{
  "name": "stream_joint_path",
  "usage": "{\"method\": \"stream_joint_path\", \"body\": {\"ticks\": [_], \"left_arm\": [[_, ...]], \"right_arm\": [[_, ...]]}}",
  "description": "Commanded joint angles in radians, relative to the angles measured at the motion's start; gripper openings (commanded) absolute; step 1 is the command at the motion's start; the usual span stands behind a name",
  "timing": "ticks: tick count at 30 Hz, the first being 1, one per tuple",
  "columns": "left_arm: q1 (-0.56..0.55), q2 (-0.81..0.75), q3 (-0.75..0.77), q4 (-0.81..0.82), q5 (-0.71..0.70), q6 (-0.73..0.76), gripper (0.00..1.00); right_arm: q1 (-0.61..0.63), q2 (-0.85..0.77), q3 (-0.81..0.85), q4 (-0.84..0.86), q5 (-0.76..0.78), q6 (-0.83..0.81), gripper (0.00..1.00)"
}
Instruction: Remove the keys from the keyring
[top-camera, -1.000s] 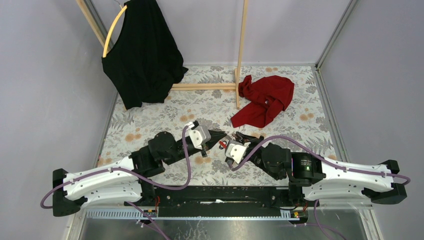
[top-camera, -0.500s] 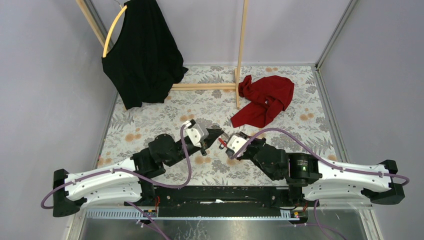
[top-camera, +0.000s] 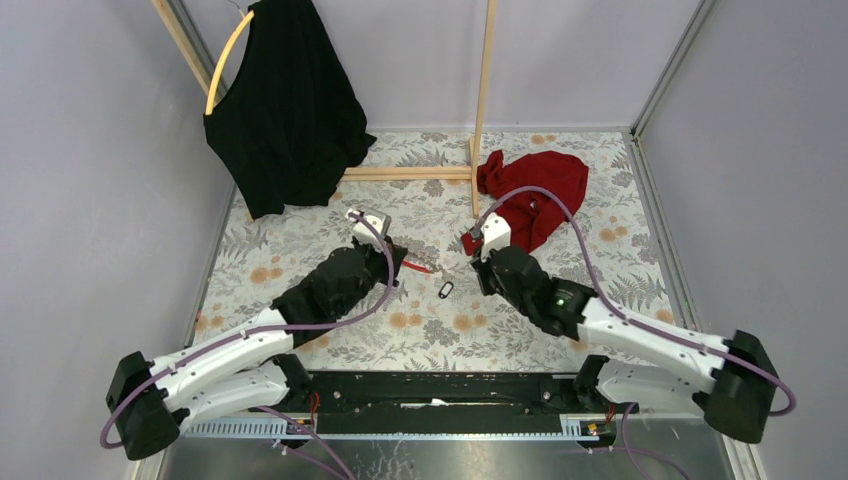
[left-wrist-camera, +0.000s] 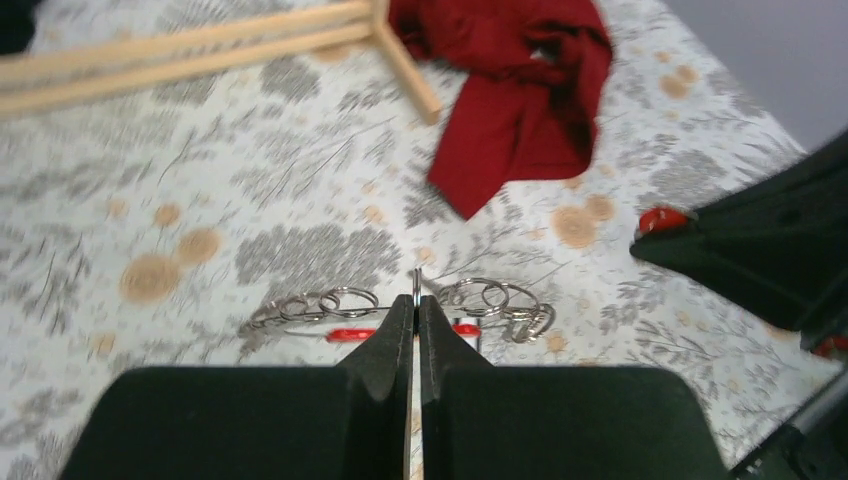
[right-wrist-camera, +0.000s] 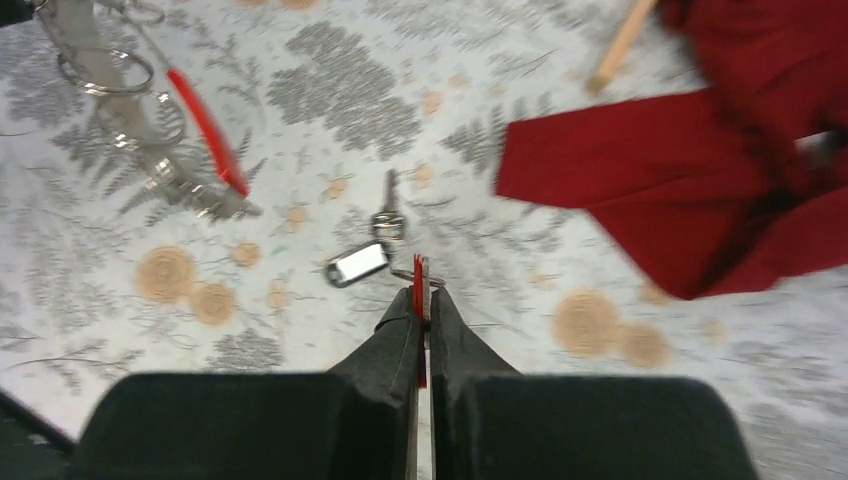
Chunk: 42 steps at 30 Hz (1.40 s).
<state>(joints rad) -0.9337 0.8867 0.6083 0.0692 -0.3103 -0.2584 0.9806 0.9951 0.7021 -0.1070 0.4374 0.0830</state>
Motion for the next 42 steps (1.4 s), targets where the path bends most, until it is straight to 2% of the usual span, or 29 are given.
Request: {"method": "stream_joint_path", "body": {"ticks": [1,5,10,13,17,18,22,23,24,26,30,36,42], "left_arm": [[0.103,0.021,-0.015,-0.067,-0.034,-0.216,0.0],[0.193,0.015,-0.053,-0.13,0.002,-0.29,0.0],[0.256,0.005,-0.091,-0.139,0.031,-0.332,0.0],[0.271,0.01,-0.099,-0.14,0.022,-0.338,0.0],[0.299,0.023,-0.09,-0.152,0.014,-0.344,0.0],[0.307,0.027,-0.084,-0.155,0.015,-0.343,0.02],[0.342,0.049,-0.039,-0.187,0.021,-0.33,0.25],[0.352,0.052,-0.026,-0.199,0.021,-0.325,0.36],[0.36,0.053,-0.014,-0.21,0.021,-0.317,0.43],[0.37,0.045,0.01,-0.232,0.024,-0.293,0.57],[0.374,-0.004,0.07,-0.298,0.082,-0.25,0.97],[0.372,-0.048,0.186,-0.44,0.222,-0.189,0.99],[0.372,-0.146,0.204,-0.457,0.248,-0.154,0.99]], "right_arm": [[-0.042,0.131,-0.045,0.29,-0.233,0.25,0.0],[-0.068,0.271,-0.025,0.334,-0.147,0.341,0.17],[-0.095,0.375,0.011,0.349,-0.212,0.369,0.37],[-0.097,0.376,0.031,0.306,-0.201,0.369,0.51],[-0.098,0.292,0.063,0.195,-0.132,0.33,0.65],[-0.097,0.263,0.072,0.157,-0.103,0.315,0.69],[-0.097,0.124,0.117,-0.017,0.022,0.276,0.83],[-0.097,0.09,0.13,-0.057,0.053,0.274,0.94],[-0.097,0.041,0.139,-0.103,0.094,0.273,0.99],[-0.097,-0.028,0.156,-0.156,0.134,0.268,1.0],[-0.097,-0.153,0.181,-0.226,0.189,0.268,1.0],[-0.097,-0.333,0.19,-0.264,0.298,0.311,1.0],[-0.097,-0.436,0.187,-0.256,0.246,0.3,1.0]]}}
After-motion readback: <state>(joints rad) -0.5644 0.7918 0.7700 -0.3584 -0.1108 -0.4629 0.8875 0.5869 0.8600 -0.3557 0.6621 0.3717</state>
